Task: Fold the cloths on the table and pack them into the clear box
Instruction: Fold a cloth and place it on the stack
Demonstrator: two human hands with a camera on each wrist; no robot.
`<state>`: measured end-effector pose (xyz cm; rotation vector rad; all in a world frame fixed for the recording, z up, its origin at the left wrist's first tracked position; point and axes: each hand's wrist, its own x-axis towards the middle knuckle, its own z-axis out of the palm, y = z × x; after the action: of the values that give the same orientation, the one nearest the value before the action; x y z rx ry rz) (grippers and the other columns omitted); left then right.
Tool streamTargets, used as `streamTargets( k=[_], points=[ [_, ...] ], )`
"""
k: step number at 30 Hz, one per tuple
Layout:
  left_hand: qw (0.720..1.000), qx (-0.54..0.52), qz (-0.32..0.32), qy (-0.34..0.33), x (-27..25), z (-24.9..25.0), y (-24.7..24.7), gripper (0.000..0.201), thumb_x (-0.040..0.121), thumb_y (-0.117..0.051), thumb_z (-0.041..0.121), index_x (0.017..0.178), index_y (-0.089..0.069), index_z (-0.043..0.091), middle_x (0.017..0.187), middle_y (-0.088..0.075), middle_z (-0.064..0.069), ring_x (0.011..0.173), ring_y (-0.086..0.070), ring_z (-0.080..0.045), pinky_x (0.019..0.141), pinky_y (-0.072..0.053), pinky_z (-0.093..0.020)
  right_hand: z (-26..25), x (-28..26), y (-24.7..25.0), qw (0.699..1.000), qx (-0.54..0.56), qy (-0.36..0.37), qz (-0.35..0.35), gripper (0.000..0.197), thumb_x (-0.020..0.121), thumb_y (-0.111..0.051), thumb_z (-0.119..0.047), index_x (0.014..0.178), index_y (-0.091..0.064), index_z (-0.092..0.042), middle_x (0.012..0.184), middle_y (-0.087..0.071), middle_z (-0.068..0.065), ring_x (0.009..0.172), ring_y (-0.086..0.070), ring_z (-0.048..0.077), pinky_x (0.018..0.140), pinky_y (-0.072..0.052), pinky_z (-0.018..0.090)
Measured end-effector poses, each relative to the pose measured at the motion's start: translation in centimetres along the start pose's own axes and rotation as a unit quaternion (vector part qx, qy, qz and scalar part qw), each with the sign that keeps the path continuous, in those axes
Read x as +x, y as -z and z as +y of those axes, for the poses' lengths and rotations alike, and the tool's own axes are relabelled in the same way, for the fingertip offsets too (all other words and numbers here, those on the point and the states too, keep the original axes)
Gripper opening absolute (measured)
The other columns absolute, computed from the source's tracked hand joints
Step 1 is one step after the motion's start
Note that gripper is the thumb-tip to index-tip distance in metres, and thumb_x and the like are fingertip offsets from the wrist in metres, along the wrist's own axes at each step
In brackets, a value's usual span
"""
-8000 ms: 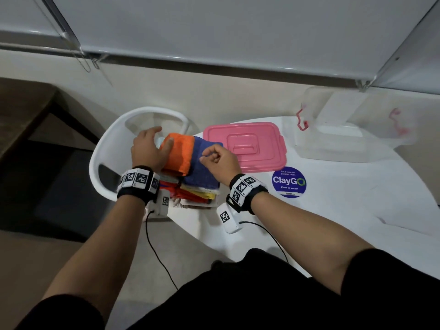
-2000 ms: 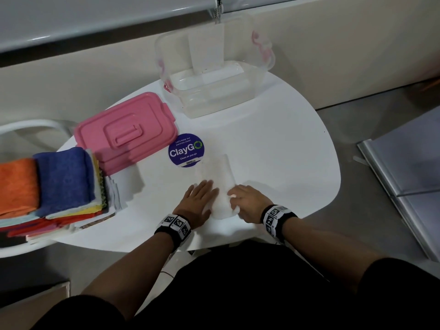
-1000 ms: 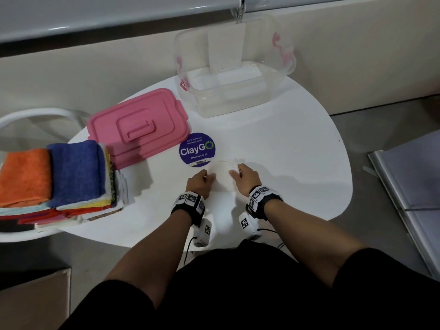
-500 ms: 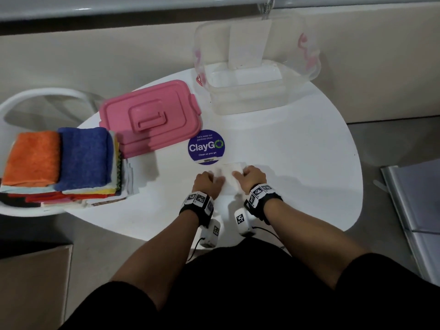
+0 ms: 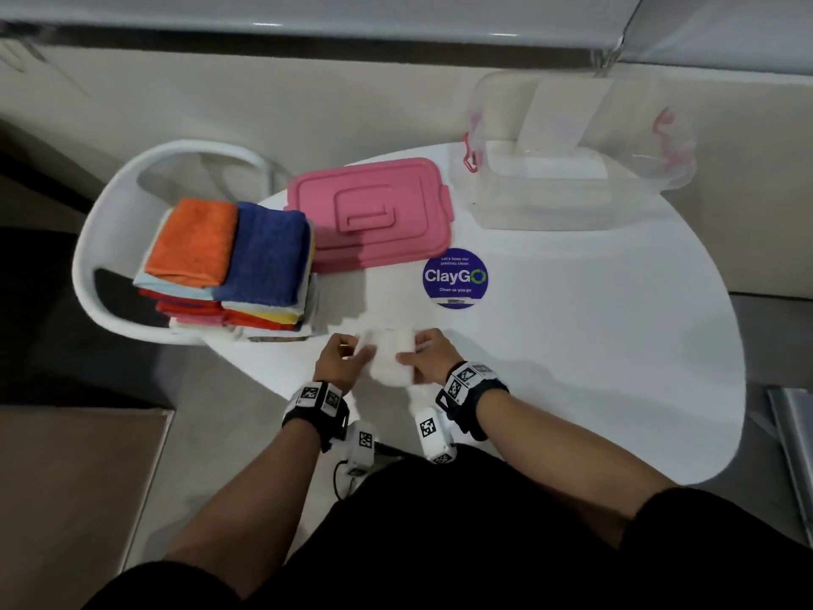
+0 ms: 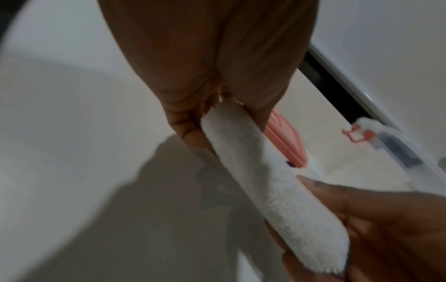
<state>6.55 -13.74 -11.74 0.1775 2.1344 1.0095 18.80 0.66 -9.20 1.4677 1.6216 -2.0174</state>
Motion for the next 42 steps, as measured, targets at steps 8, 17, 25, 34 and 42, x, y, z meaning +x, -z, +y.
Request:
streamTargets(
  k=[8,17,25,34,42],
  points=[
    [0.974,0.092,0.186,-0.093,-0.8,-1.7,5.1,0.031,0.084,-0.073,0.038,0.100,-0.057,0.017,0.100,-0.064,-0.003,0.091,-0.061,-0.025,0.080,-0.048,-0.036,-1.1,0.7,-6.1,0.976,-0.188,0.109,0.031,0.022,0.081,-0.077,-0.026,0.092,-0.060,-0.017,0.093,-0.068,0.005,0.090,-0.063,0.022,0.084,-0.053,0.031],
    [0.889,0.348,0.033,-0.296,-0.5,-3.5,5.5,0.028,0.089,-0.052,0.031,0.107,-0.067,0.015,0.109,-0.062,-0.009,0.095,-0.055,-0.034,0.075,-0.048,-0.042,-1.7,1.9,-9.5,0.976,-0.175,0.102,0.078,0.017,0.082,-0.074,-0.008,0.076,-0.062,-0.018,0.078,-0.070,0.008,0.054,-0.060,0.014,0.068,-0.058,0.033],
    [0.867,0.434,-0.057,-0.240,-0.2,-2.4,4.7,0.036,0.095,-0.051,0.027,0.130,-0.052,0.023,0.141,-0.039,-0.003,0.127,-0.034,-0.027,0.097,-0.038,-0.040,-0.9,1.9,-8.7,0.916,-0.386,0.073,0.078,0.008,0.090,-0.059,-0.032,0.088,-0.061,-0.025,0.100,-0.069,0.003,0.095,-0.064,0.027,0.082,-0.053,0.035],
    [0.885,0.370,0.020,-0.283,0.2,3.1,2.6,0.023,0.081,-0.063,0.023,0.104,-0.064,0.017,0.115,-0.057,-0.006,0.109,-0.050,-0.029,0.092,-0.044,-0.041,-2.1,2.3,0.5,0.968,-0.203,0.040,0.140,0.026,0.079,-0.075,-0.040,0.095,-0.057,-0.031,0.105,-0.064,-0.003,0.096,-0.064,0.021,0.088,-0.054,0.037],
    [0.927,0.173,-0.034,-0.331,1.4,18.0,-4.5,0.038,0.090,-0.064,0.025,0.125,-0.051,0.014,0.121,-0.057,-0.005,0.106,-0.059,-0.022,0.089,-0.052,-0.036,-8.3,2.0,16.6,0.928,0.029,0.076,0.363,0.045,0.063,-0.068,-0.067,0.084,-0.048,-0.033,0.086,-0.070,0.005,0.077,-0.071,0.028,0.075,-0.060,0.049]
  ],
)
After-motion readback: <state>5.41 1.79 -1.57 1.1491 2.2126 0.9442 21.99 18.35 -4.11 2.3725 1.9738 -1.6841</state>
